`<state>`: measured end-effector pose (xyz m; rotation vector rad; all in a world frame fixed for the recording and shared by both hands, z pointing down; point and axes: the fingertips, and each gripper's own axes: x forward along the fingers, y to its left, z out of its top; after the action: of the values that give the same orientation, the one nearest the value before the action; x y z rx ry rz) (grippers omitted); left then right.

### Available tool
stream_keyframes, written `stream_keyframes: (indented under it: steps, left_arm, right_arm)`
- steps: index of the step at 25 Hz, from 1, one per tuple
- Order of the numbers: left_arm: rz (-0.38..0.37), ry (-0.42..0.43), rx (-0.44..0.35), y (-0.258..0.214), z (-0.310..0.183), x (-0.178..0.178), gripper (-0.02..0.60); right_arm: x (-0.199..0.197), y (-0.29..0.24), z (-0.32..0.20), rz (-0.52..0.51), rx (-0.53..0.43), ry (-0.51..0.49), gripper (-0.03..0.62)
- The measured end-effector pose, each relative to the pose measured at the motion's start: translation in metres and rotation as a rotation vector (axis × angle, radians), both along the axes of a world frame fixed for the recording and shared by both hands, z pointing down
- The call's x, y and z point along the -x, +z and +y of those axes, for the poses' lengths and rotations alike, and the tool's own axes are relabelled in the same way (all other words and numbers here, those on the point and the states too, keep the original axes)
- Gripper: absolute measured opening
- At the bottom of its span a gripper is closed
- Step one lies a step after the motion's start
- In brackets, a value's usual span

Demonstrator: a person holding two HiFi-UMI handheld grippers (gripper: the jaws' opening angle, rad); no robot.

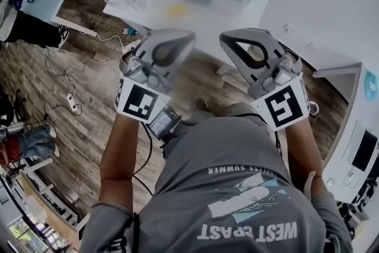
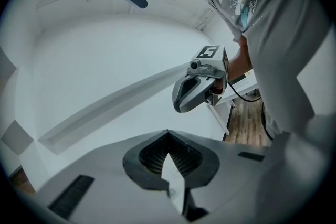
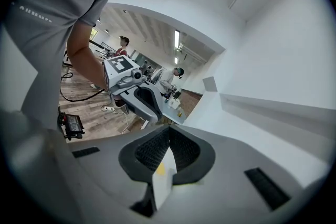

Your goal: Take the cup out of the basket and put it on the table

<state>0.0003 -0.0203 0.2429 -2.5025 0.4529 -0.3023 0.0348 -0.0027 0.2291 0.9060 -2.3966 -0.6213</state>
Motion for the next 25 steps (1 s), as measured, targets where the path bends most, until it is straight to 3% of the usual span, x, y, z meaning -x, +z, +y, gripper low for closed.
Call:
stream_keyframes:
  steps: [9,25]
  left_arm:
    - [0.011,0.006,0.009,0.006,-0.044,-0.017,0.008]
    - [-0.030,-0.117,-0.027,-0.004,-0.129,-0.062,0.008]
  right_arm:
    - [-0.017,0.004,-0.044,0.006,0.013,0.008,0.011]
    - [-0.060,-0.007,-0.142,-0.027,-0.013,-0.114,0.011]
